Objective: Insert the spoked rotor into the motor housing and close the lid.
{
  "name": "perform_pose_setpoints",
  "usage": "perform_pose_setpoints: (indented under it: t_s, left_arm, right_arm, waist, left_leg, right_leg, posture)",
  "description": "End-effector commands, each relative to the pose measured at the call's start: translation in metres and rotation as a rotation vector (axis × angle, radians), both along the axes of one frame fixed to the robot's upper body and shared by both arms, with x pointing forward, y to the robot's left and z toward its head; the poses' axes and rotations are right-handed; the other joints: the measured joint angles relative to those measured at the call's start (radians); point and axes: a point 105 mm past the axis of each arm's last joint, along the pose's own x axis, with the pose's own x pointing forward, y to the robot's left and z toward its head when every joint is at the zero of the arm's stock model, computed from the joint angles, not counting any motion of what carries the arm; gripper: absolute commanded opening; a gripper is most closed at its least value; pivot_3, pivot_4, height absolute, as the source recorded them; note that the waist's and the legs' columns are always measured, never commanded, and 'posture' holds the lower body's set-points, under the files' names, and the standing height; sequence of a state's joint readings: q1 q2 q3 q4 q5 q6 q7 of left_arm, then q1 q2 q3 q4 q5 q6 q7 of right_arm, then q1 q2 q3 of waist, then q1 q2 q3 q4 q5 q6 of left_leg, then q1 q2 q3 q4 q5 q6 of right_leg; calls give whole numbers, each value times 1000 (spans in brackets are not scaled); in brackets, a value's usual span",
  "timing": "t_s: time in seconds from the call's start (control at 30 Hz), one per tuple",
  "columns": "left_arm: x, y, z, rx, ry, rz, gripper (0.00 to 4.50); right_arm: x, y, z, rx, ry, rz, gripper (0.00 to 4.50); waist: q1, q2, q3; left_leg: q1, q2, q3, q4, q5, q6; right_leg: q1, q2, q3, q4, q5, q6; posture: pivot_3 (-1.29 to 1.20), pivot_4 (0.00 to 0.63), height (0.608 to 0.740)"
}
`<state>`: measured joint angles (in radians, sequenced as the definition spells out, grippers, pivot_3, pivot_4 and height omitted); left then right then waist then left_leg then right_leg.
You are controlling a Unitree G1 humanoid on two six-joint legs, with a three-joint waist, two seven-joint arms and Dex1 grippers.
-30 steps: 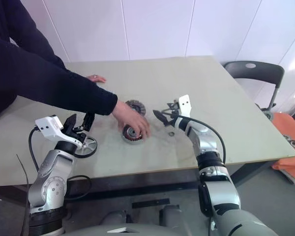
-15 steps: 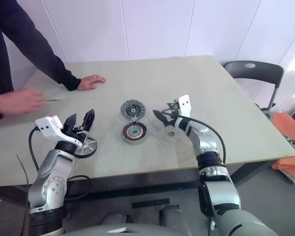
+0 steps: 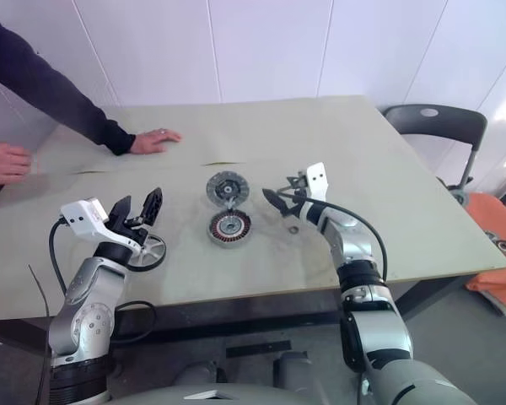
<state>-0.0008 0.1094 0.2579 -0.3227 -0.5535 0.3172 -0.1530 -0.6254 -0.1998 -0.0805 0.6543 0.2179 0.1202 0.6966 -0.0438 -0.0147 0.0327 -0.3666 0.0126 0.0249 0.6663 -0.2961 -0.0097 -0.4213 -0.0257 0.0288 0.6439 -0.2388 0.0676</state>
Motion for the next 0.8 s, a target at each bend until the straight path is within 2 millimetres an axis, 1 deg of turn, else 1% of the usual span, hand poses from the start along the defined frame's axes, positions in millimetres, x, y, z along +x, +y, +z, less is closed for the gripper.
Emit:
perform_pose_setpoints:
  t_s: [0.03,0.8]
  left_arm:
    - [-2,-1,14,18,-54,0,4500]
    - [-4,-1,12,6,-51,7,4500]
  right_arm:
    - [3,6,16,4,-59,19,4492]
    - [4,4,17,-9,-72,7,4492]
  waist:
    - [0,0,0]
    - [0,0,0]
  left_leg:
    - [0,0,0,0,0,0]
    - [0,0,0,0,0,0]
  right_leg:
    - [0,0,0,0,0,0]
    - [0,0,0,0,0,0]
  posture:
    - [0,0,740]
    - [0,0,740]
